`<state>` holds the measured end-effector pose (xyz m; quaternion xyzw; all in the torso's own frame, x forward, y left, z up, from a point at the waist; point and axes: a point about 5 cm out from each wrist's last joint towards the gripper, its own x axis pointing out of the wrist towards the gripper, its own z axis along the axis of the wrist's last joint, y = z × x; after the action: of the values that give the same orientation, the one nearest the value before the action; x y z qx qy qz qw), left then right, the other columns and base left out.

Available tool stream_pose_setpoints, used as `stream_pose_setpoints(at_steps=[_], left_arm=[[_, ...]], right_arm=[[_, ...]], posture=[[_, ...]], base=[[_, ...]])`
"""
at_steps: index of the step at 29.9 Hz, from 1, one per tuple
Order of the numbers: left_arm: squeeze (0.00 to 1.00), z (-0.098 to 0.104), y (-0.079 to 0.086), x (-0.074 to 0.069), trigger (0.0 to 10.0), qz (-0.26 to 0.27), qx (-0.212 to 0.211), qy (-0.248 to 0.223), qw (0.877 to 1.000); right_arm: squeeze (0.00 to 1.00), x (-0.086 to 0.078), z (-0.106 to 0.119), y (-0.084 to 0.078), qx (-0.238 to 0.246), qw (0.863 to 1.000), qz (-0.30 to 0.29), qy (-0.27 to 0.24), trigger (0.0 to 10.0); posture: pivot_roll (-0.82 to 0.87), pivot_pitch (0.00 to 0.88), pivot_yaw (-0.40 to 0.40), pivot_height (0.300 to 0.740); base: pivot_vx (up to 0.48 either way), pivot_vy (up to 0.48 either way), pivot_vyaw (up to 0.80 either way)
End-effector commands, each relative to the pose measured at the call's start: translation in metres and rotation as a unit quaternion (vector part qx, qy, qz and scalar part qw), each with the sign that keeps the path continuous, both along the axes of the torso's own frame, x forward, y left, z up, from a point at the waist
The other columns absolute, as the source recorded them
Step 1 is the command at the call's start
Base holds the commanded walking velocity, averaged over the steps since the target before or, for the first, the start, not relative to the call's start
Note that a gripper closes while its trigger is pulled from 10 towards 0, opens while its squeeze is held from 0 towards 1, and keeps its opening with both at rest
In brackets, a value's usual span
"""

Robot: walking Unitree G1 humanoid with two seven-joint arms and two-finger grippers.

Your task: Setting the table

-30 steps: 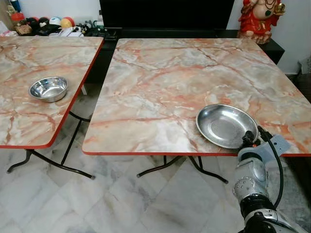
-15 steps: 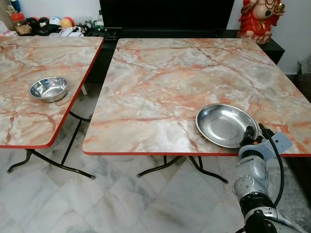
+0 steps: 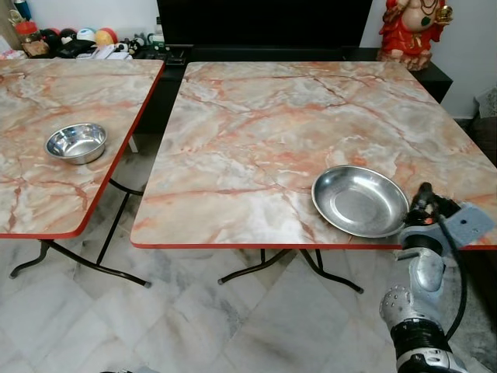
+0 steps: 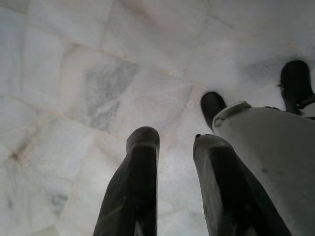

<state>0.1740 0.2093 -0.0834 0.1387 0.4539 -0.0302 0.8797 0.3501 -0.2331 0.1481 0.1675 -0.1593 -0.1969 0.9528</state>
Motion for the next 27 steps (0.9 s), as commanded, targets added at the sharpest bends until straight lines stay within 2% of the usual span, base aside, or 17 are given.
stream_pose_setpoints(at_steps=[1,3,5,9,12,17,18,20,22,27], left_arm=[[0.00,-0.001,0.006,-0.004,10.0,0.024,0.003,0.003,1.000],[0.00,0.000,0.009,-0.004,10.0,0.059,-0.008,-0.002,0.998],[0.00,0.000,0.012,-0.004,10.0,0.078,-0.019,-0.006,0.997],[0.00,0.001,0.018,-0.004,10.0,0.108,-0.031,-0.011,0.994],[0.00,0.002,0.020,-0.004,10.0,0.105,-0.028,-0.010,0.994],[0.00,0.002,0.023,-0.006,10.0,0.102,-0.026,-0.008,0.994],[0.00,0.002,0.025,-0.006,10.0,0.106,-0.026,-0.008,0.994],[0.00,0.002,0.026,-0.007,10.0,0.106,-0.026,-0.004,0.994],[0.00,0.002,0.026,-0.007,10.0,0.108,-0.029,-0.007,0.994],[0.00,0.003,0.025,-0.005,10.0,0.111,-0.038,-0.009,0.993]], right_arm=[[0.00,-0.001,-0.001,0.007,-0.030,0.999,0.030,0.002,10.0],[0.00,-0.001,-0.004,0.019,-0.050,0.995,0.086,0.009,10.0],[0.00,-0.002,-0.005,0.024,-0.067,0.991,0.113,0.014,10.0],[0.00,-0.008,-0.003,0.023,-0.150,0.976,0.154,0.026,10.0],[0.00,-0.011,-0.004,0.023,-0.183,0.967,0.172,0.031,10.0],[0.00,-0.017,-0.008,0.022,-0.185,0.964,0.187,0.041,10.0],[0.00,-0.019,-0.012,0.024,-0.178,0.964,0.194,0.044,10.0],[0.00,-0.022,-0.019,0.025,-0.130,0.974,0.178,0.050,10.0],[0.00,-0.022,-0.021,0.028,-0.118,0.976,0.175,0.049,10.0],[0.00,-0.026,-0.025,0.042,-0.155,0.965,0.205,0.054,10.0]], posture=[[0.01,0.118,-0.026,0.740],[0.01,0.112,-0.029,0.740],[0.01,0.105,-0.031,0.740],[0.00,0.083,-0.035,0.740],[-0.01,0.075,-0.037,0.740],[-0.01,0.059,-0.034,0.740],[-0.01,0.051,-0.031,0.740],[0.00,0.040,-0.025,0.740],[0.00,0.032,-0.020,0.740],[0.00,0.009,-0.018,0.740]], base=[[0.000,0.000,0.00],[0.000,0.000,0.00],[0.000,0.000,0.00],[0.000,0.000,0.00],[0.000,0.000,0.00],[0.000,0.000,0.00],[0.000,0.000,0.00],[0.000,0.000,0.00],[0.000,0.000,0.00],[0.000,0.000,0.00]])
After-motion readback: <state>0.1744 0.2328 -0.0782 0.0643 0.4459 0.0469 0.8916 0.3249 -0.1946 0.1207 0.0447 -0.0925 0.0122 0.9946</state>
